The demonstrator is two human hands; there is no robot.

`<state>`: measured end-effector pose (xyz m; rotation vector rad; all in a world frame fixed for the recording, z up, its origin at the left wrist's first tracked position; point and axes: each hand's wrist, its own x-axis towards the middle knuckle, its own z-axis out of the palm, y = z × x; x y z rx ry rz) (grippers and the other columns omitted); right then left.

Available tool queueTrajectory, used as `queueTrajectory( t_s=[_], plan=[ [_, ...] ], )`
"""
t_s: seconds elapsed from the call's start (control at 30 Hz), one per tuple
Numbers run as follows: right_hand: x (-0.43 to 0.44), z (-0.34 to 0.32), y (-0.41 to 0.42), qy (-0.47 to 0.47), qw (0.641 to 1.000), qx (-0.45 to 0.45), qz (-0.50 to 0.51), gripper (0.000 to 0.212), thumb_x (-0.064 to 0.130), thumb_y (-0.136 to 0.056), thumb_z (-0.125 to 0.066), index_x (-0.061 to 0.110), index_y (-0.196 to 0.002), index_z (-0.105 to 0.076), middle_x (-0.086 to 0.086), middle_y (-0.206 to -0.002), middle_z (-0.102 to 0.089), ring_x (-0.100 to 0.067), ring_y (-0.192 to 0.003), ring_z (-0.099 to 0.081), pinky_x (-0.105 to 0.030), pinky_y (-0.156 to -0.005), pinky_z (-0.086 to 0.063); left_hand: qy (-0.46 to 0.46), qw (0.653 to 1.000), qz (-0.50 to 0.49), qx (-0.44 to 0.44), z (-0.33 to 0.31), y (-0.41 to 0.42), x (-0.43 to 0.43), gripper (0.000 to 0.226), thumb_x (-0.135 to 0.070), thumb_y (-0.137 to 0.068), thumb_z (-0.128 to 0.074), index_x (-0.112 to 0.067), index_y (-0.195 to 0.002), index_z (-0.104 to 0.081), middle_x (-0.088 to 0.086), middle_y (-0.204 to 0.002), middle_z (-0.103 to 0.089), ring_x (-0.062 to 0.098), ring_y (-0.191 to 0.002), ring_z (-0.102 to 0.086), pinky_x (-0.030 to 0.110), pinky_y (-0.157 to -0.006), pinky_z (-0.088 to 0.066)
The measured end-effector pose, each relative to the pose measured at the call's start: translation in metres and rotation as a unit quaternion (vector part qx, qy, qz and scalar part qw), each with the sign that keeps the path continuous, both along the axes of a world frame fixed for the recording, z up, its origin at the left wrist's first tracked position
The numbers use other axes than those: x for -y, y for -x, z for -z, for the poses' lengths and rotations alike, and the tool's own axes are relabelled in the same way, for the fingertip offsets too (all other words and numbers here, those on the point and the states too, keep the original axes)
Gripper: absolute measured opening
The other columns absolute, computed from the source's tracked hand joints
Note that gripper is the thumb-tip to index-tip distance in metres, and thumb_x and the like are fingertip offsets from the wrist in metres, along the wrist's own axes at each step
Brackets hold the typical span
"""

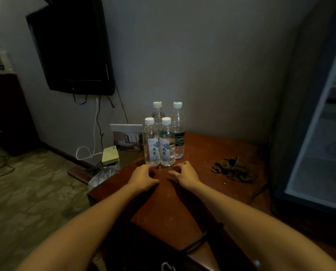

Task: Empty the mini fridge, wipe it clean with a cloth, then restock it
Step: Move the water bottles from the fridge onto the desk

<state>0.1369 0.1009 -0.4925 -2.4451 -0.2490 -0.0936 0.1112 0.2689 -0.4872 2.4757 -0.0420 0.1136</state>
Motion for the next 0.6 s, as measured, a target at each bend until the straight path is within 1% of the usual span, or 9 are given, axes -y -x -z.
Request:
queueTrajectory(
  t_s=[0.1,0.23,0.33,0.4,0.5,0.6],
  plan=[
    [0.026,-0.016,0.019,0.036,0.999,0.000,-0.025,0.035,0.036,-0.091,-0.064,0.014,-0.118,-0.066,-0.006,-0.125,-0.057,-0.021,-0.113,-0.055,-0.029,-0.094,-0.042,-0.053,0.997,0.047,-0.023,-0.023,0.013,0.013,0.064,-0.012,-0.077,-0.078,-0.017,-0.135,-0.052,0.005,-0.134,-0.057,0.020,-0.121,-0.055,0.031,-0.097,-0.049],
    [0.062,-0.041,0.050,0.049,0.998,0.026,-0.019,0.028,0.034,-0.090,-0.066,0.016,-0.111,-0.070,-0.001,-0.117,-0.066,-0.016,-0.108,-0.060,-0.027,-0.090,-0.045,-0.046,0.996,0.081,0.000,-0.048,0.031,0.047,0.068,-0.009,-0.074,-0.080,-0.018,-0.135,-0.053,0.005,-0.131,-0.059,0.019,-0.117,-0.057,0.027,-0.090,-0.052],
    [0.090,-0.061,0.073,0.050,0.997,0.054,-0.021,0.024,0.031,-0.090,-0.066,0.016,-0.109,-0.071,-0.001,-0.115,-0.069,-0.015,-0.107,-0.060,-0.027,-0.089,-0.045,-0.070,0.990,0.122,0.029,-0.066,0.044,0.079,0.067,-0.012,-0.075,-0.081,-0.017,-0.135,-0.053,0.005,-0.128,-0.061,0.018,-0.114,-0.059,0.030,-0.092,-0.052],
    [0.112,-0.073,0.089,0.049,0.997,0.061,-0.023,0.023,0.029,-0.089,-0.068,0.016,-0.108,-0.071,-0.002,-0.113,-0.069,-0.016,-0.105,-0.061,-0.029,-0.089,-0.048,-0.093,0.984,0.143,0.047,-0.078,0.052,0.103,0.065,-0.017,-0.075,-0.082,-0.019,-0.133,-0.054,0.004,-0.124,-0.064,0.016,-0.110,-0.061,0.028,-0.089,-0.052],
    [0.150,-0.088,0.114,0.055,0.996,0.064,-0.017,0.021,0.027,-0.088,-0.070,0.016,-0.105,-0.072,0.000,-0.107,-0.070,-0.012,-0.094,-0.063,-0.027,-0.079,-0.049,-0.117,0.976,0.176,0.053,-0.093,0.064,0.141,0.061,-0.019,-0.076,-0.081,-0.019,-0.132,-0.057,0.003,-0.120,-0.066,0.015,-0.105,-0.063,0.029,-0.086,-0.053],
    [0.194,-0.102,0.136,0.062,0.996,0.064,0.001,0.017,0.025,-0.086,-0.071,0.017,-0.102,-0.073,0.001,-0.102,-0.071,-0.011,-0.089,-0.063,-0.026,-0.076,-0.049,-0.116,0.967,0.219,0.056,-0.103,0.077,0.183,0.058,-0.017,-0.077,-0.080,-0.017,-0.130,-0.058,0.002,-0.115,-0.068,0.015,-0.102,-0.063,0.026,-0.083,-0.053]
  ],
)
